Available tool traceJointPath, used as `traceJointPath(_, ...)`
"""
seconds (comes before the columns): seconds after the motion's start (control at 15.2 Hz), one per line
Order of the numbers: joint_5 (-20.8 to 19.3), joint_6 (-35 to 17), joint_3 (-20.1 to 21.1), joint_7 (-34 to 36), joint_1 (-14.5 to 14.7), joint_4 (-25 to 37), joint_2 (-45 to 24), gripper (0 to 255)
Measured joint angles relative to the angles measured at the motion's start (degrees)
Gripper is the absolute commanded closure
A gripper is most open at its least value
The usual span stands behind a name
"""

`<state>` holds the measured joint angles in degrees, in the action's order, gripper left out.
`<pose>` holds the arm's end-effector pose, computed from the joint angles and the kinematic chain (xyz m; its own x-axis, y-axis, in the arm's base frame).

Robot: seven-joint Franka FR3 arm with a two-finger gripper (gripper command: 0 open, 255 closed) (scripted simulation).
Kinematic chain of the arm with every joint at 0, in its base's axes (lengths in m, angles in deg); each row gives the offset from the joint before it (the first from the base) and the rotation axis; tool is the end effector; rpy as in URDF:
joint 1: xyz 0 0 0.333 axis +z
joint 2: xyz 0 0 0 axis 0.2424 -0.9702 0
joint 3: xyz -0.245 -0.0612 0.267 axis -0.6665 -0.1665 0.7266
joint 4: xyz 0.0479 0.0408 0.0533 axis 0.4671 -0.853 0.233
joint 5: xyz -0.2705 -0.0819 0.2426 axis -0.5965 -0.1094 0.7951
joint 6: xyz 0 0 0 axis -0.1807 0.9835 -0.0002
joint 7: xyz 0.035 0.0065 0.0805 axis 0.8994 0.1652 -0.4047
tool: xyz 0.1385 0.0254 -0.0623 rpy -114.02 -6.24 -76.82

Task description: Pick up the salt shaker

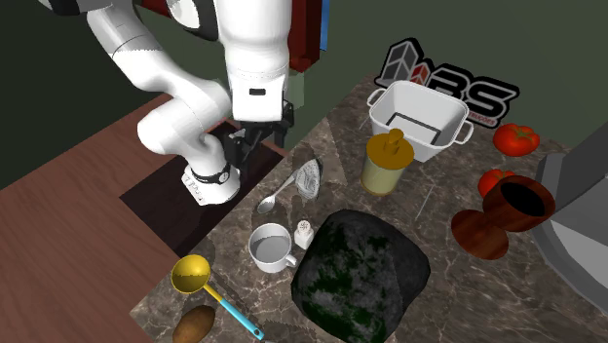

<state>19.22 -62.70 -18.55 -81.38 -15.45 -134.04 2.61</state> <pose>0.2412 -0.0077 0.5430 0.9979 -0.0401 -0.0508 -0.0362 -0.9965 0.0759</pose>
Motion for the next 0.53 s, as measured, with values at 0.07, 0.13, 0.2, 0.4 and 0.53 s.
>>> traceJointPath(0.07, 0.0, 0.0, 0.0, 0.0, 0.0, 0.0, 0.0, 0)
traceJointPath(0.13, 0.1, -1.0, -0.3, -0.2, 0.0, -0.4, -0.6, 0)
traceJointPath(0.2, 0.2, -2.4, -0.8, -0.7, 0.0, -0.8, -1.7, 0)
traceJointPath(0.4, 0.9, -8.0, -2.1, -1.9, 0.2, -3.1, -5.4, 0)
traceJointPath(0.53, 1.8, -11.9, -2.8, -2.6, 0.6, -4.3, -8.5, 0)
